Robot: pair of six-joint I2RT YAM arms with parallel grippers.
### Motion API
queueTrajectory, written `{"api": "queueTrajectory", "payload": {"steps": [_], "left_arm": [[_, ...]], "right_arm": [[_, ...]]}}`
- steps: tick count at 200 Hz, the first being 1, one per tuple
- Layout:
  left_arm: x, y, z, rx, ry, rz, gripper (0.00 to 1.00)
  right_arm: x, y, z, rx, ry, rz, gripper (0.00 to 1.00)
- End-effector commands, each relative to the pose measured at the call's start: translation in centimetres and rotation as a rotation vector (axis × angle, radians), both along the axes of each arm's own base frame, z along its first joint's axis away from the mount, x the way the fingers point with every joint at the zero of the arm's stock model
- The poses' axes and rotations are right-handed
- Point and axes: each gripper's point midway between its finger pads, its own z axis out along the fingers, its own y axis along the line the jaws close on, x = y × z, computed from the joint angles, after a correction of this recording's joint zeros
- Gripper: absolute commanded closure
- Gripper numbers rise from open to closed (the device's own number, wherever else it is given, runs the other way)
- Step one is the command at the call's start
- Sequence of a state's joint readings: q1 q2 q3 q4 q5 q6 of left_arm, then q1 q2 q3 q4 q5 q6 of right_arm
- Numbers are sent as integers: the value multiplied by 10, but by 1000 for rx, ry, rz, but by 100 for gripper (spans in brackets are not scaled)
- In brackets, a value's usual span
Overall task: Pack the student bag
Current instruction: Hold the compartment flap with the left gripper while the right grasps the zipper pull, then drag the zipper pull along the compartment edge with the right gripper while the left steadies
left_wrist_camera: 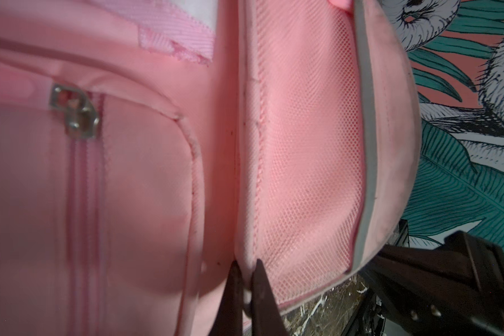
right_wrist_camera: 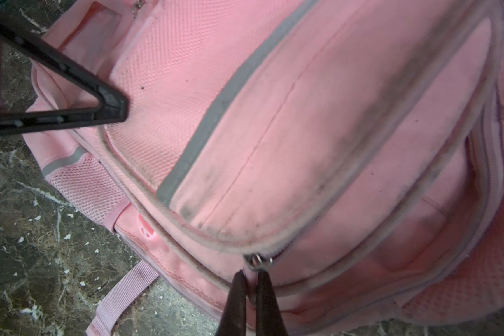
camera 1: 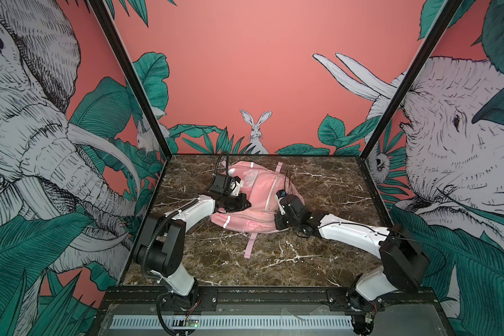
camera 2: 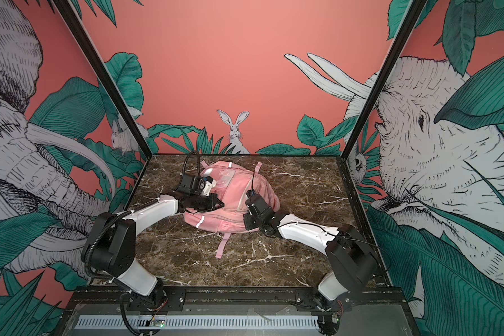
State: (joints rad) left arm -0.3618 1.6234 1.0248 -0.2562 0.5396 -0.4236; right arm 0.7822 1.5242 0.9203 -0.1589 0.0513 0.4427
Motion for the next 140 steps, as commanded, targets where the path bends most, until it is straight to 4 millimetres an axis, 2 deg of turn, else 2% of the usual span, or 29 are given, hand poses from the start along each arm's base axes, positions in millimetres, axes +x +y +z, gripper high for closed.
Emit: {"api": "queueTrajectory", "payload": {"steps": [1,20,34,52,84,119,140], "left_arm": [[24,70,-22,230,1,170,100],[29,73,-21,254,0,182,100],[34,76,-21,279,-3,194,100],[46,76,-18,293,-15,205,100],[76,69,-9,286,-33,213,100],[111,59,9,273,-67,211,100],[118,60,21,296,-88,204,100]], "right_arm": [[3,-100,-28,-298,56,-208,100],[7,-101,-29,-302,65,-208,100],[4,-92,-30,-264,93,-180,100],[-8,-71,-32,-185,123,-114,100],[-39,-33,-30,-163,130,-1,100],[-70,26,-27,-121,156,128,100],[-68,34,-21,-146,124,113,100]]}}
